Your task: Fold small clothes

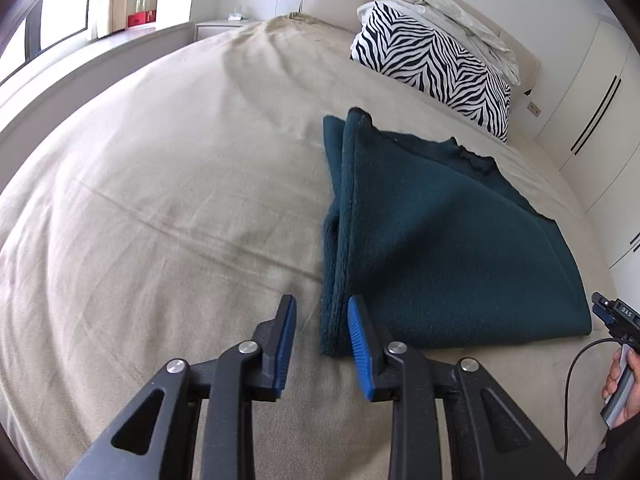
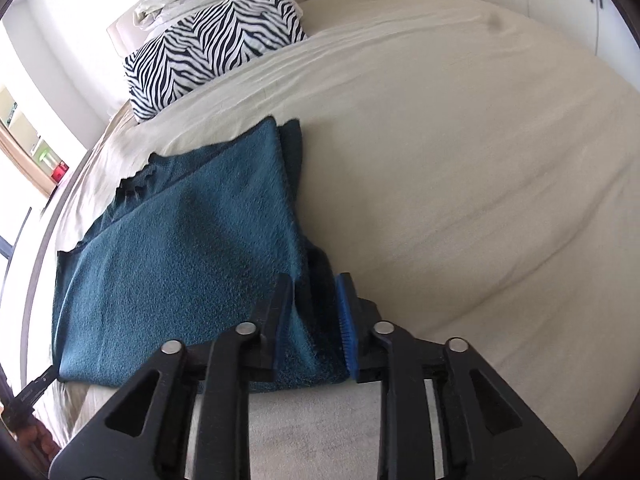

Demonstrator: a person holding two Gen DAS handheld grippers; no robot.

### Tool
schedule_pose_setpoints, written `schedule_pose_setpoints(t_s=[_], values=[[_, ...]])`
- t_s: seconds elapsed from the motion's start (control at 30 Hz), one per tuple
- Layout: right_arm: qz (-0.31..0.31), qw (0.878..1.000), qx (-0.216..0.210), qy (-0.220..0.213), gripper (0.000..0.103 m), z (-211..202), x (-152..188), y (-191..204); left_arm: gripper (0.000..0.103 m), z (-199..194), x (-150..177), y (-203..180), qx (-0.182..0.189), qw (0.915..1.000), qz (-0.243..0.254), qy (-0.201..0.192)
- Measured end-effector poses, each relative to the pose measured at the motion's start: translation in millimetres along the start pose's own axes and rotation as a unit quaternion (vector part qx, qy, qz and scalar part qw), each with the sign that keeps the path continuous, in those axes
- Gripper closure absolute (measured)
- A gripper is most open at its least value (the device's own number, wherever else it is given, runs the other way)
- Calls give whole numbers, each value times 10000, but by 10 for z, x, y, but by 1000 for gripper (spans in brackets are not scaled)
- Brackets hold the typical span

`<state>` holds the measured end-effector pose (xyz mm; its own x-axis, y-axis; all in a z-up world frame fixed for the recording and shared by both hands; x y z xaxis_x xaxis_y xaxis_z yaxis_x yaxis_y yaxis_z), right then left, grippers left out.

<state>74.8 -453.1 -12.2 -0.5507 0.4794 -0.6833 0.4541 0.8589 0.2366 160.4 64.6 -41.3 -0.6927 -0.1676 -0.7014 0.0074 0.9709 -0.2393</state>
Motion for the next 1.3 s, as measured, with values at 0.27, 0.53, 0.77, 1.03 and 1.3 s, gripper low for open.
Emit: schedule_pose_setpoints(t_s=[0.27, 0.53, 0.77, 1.03, 1.3], values=[[62, 9880, -1541, -126, 52, -37, -351, 746, 62, 402, -706, -569, -58, 9930, 945, -713], [388, 9561, -2820, 702, 52, 966, -410, 1866, 51, 1541, -878, -594, -674, 9846, 1604, -192], [1591, 9500, -2565, 798, 78, 1709, -371, 1266, 47, 1595, -800, -438, -285, 9893, 1379, -381], [2329, 9648, -1208, -200, 74, 1228, -634, 175, 44, 1590, -744, -462, -336, 9875, 1452, -505], [1043, 9365, -3204, 974, 73, 607, 152, 1549, 44, 1583, -731, -482, -389, 9864, 1497, -548]])
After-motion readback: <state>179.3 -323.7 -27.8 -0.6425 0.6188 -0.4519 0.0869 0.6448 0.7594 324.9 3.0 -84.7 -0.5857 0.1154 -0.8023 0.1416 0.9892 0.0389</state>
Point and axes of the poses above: each gripper's, at about its wrist camera, not at the fingertips, and z roughly the way its jaws point, y to its left, x to its underside, the point moved 1 cm from there along z, roughly the way its jaws point, and after that the axes turned 10 degrees about -y, right-handed, at the moved point
